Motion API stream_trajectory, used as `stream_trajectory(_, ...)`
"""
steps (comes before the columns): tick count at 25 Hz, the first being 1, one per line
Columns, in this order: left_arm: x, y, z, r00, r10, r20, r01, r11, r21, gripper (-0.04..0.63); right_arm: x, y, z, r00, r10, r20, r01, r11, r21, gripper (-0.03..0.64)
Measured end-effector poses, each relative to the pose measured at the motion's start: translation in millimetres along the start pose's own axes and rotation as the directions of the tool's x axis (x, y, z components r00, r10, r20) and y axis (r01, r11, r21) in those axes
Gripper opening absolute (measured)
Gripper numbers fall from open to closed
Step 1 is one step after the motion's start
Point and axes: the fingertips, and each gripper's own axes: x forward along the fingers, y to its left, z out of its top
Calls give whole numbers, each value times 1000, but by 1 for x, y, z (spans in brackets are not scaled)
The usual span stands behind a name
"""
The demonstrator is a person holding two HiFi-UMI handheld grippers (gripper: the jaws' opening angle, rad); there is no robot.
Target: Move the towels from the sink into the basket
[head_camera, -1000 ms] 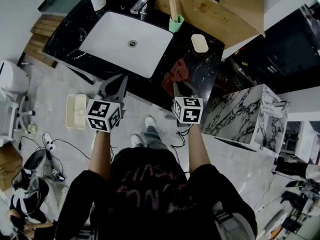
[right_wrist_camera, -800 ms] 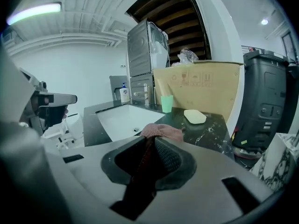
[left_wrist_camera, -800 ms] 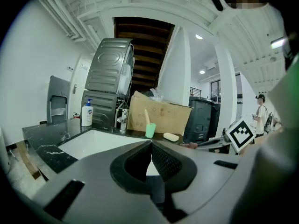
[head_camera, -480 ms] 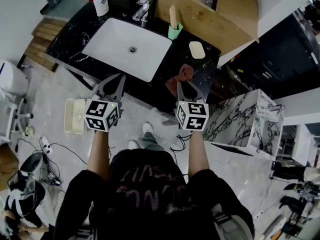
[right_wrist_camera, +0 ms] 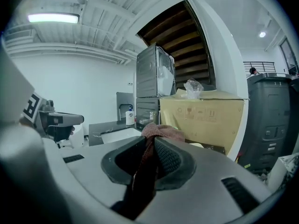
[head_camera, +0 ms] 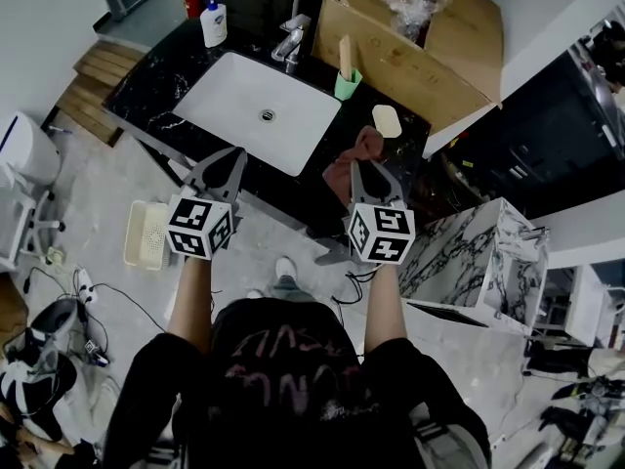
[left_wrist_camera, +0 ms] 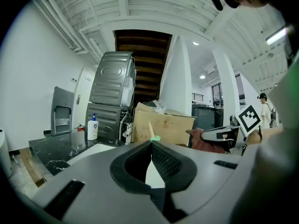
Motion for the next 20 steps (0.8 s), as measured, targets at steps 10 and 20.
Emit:
stream_trajectory(10,-15,23,4,996,89,12,-89,996,-7,6,25,30,15,995,103,14,-102,994,-37,71)
stream_trajectory(20,-74,79,-5,954,301,3,-301,953,-34,6,68,110,28,947,320,15,-318,944,-84,71)
